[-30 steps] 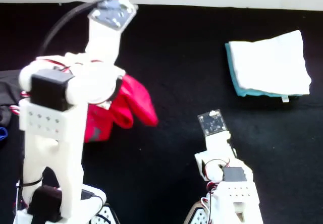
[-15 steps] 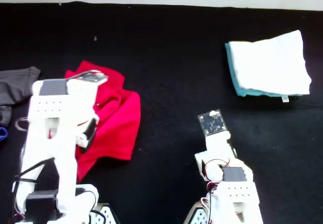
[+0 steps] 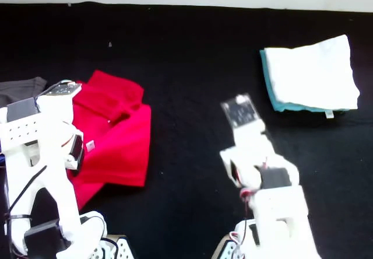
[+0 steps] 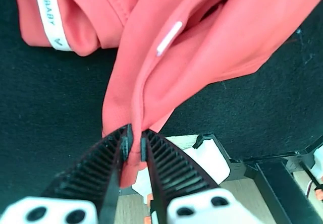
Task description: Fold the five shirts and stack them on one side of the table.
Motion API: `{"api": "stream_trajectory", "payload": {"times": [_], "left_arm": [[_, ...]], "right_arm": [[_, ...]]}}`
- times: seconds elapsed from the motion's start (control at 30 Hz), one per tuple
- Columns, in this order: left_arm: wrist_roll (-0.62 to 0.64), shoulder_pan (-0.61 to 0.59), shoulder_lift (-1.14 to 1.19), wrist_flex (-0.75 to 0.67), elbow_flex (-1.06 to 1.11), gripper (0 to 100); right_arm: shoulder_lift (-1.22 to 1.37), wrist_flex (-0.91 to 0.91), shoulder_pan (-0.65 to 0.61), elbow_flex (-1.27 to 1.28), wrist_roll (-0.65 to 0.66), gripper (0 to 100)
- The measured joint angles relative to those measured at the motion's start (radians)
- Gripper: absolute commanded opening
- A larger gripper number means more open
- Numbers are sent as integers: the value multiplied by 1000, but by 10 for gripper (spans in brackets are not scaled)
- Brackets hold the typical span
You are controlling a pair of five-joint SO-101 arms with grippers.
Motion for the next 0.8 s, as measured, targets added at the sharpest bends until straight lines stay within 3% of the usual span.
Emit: {"api": "stream_trajectory", "payload": {"times": [0.13, 0.33, 0.8], "left_arm": [[-3, 0, 0, 0, 0, 14], [-3, 0, 0, 2, 0, 14], [-5, -209, 0, 34, 0, 14]], "right_arm": [[239, 57, -101, -281, 0, 89], [621, 68, -219, -669, -20, 197], [1416, 69, -457, -1447, -313, 197]]}}
